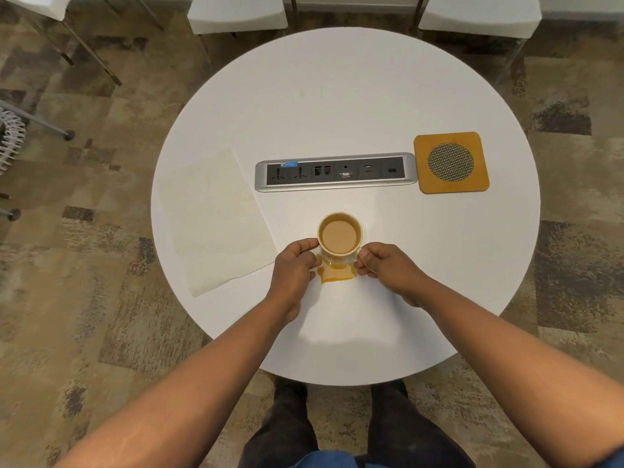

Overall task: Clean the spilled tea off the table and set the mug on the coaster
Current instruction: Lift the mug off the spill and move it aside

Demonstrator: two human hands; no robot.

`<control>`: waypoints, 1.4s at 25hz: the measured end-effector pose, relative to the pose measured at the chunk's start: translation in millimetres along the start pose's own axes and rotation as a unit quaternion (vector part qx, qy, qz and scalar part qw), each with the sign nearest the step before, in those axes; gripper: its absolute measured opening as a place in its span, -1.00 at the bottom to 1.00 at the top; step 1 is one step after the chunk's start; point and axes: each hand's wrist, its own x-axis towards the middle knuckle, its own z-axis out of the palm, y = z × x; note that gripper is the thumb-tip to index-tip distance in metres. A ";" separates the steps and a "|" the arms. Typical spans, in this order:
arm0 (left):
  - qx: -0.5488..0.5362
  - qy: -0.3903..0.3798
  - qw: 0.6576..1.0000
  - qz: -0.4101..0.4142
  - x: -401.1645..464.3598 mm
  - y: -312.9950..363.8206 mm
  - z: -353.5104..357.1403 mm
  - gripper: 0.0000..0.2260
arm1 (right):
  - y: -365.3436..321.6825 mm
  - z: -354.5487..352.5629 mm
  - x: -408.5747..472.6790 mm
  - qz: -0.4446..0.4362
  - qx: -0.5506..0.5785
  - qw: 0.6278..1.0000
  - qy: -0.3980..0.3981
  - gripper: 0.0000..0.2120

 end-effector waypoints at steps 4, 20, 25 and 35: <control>0.010 -0.010 0.999 0.033 -6.2 11.5 9.5 -0.66 | -7.5 -8.7 -12.5 -0.010 0.027 0.999 0.014 -0.72; 0.139 -0.162 0.974 0.071 -23.3 33.1 164.0 -0.65 | 57.0 -126.3 -90.7 0.017 0.109 0.977 0.182 -0.74; 0.174 -0.186 0.965 0.068 -22.7 27.8 205.7 -0.65 | 82.3 -149.5 -99.0 0.033 0.134 0.967 0.215 -0.75; 0.181 -0.188 0.964 0.048 -14.5 25.2 240.9 -0.65 | 99.9 -164.1 -90.3 0.043 0.177 0.956 0.228 -0.76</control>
